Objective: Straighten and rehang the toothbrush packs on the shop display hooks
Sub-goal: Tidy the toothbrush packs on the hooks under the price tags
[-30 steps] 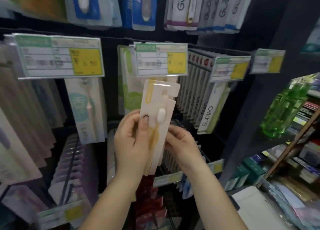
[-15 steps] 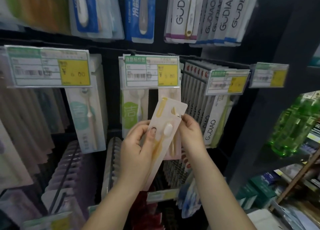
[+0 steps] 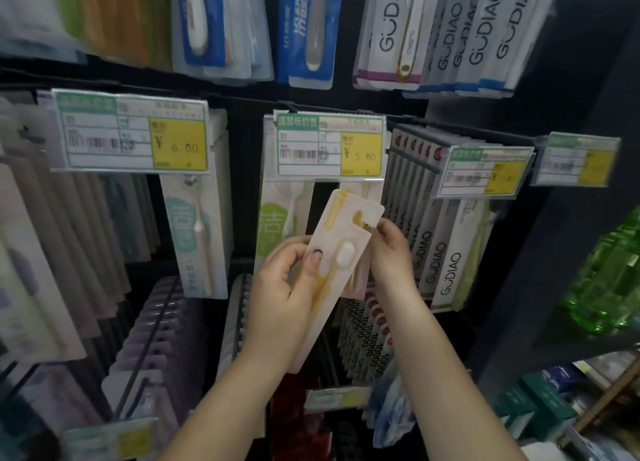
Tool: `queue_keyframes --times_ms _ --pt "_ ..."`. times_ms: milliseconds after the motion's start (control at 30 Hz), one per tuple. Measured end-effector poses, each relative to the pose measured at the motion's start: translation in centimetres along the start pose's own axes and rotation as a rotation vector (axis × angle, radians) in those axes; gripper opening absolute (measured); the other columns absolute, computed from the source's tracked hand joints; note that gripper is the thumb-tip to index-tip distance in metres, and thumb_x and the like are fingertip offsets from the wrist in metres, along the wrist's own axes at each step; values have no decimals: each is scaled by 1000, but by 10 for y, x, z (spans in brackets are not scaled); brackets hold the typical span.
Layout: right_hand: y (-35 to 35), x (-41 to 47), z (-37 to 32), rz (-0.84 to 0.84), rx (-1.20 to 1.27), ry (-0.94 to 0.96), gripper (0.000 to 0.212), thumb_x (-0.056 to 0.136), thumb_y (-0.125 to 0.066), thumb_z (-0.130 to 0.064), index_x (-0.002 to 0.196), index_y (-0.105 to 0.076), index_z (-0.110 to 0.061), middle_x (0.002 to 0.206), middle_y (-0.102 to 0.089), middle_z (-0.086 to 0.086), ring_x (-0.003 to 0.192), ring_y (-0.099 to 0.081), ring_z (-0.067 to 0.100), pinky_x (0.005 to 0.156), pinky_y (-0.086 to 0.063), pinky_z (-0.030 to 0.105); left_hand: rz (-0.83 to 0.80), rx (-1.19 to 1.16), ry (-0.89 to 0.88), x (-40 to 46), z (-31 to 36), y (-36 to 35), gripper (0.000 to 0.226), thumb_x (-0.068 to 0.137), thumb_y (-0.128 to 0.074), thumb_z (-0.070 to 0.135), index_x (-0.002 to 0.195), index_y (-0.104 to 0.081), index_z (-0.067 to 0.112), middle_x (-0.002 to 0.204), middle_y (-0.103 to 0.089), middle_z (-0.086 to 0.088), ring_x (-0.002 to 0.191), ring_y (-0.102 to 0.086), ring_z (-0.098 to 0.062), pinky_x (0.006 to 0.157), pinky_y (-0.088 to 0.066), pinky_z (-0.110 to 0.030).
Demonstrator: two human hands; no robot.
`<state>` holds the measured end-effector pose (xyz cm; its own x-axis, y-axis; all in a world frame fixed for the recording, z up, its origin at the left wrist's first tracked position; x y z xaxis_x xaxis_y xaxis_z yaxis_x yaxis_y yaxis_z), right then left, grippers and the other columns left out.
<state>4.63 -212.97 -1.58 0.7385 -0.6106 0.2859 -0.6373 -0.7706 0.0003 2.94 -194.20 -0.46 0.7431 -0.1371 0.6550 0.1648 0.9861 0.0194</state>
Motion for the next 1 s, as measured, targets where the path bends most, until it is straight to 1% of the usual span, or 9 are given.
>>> queue_keyframes --times_ms 167,433,567,667,733,800,900,967,1000 --pt "-1 11 2 11 52 -15 15 93 -51 -18 85 -64 -17 88 -69 7 81 -63 24 79 -51 42 4 -6 7 0 -3 1 25 87 -46 40 86 -65 24 98 -65 12 98 -60 -9 83 -47 -23" --pt "1 14 17 74 109 -107 22 96 -46 -16 78 -59 -17 78 -62 3 76 -56 20 67 -43 31 14 -2 5 3 -4 4 20 89 -49 33 83 -64 21 97 -64 9 95 -60 -7 80 -47 -21" --pt "2 12 13 71 36 -92 18 97 -45 -17 92 -61 -11 81 -64 0 74 -59 14 64 -45 26 24 9 -1 3 -3 6 17 90 -49 28 83 -63 23 96 -64 12 94 -60 -5 79 -46 -19" --pt "3 4 17 60 -38 -102 22 95 -49 -22 113 -57 -13 104 -65 0 95 -61 15 78 -51 31 29 0 -14 3 -3 6 20 88 -48 36 82 -63 25 95 -64 14 93 -60 -5 78 -45 -18" --pt "5 -3 18 60 -96 -69 27 93 -53 -20 119 -52 -16 109 -61 -4 104 -59 15 87 -50 35 27 -4 -17 4 -3 5 21 87 -47 37 81 -63 24 94 -64 13 92 -60 -6 78 -45 -19" --pt "6 -13 15 35 -155 -8 31 91 -55 -16 121 -50 -18 107 -58 -9 104 -55 11 87 -47 29 24 -6 -16 4 -4 4 22 87 -47 38 83 -63 24 95 -64 12 94 -60 -7 80 -46 -20" --pt "11 -26 14 46 -271 51 53 90 -57 -16 139 -37 -14 130 -47 -1 118 -45 9 97 -38 20 12 -20 -18 4 -3 0 22 87 -47 38 84 -63 24 96 -64 10 95 -59 -6 81 -46 -19" --pt "15 -37 13 72 -321 93 58 90 -58 -14 141 -32 -13 132 -42 -2 122 -41 8 97 -34 10 9 -28 -23 4 -2 -2 21 88 -48 37 83 -63 24 95 -64 10 94 -59 -7 78 -45 -17" --pt "16 -44 11 83 -328 123 58 89 -58 -11 141 -32 -13 135 -41 -2 124 -40 8 100 -35 14 11 -31 -26 4 -2 -3 21 88 -48 36 83 -63 23 95 -64 10 93 -59 -7 77 -46 -17"
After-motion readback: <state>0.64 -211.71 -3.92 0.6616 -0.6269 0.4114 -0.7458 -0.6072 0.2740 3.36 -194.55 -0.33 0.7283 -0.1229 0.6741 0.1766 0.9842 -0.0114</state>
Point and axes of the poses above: each hand's wrist, its own x-axis towards the middle knuckle, its own y-axis out of the back of the hand, z = x × y, the point moved 7 cm from there along x, towards the middle knuckle
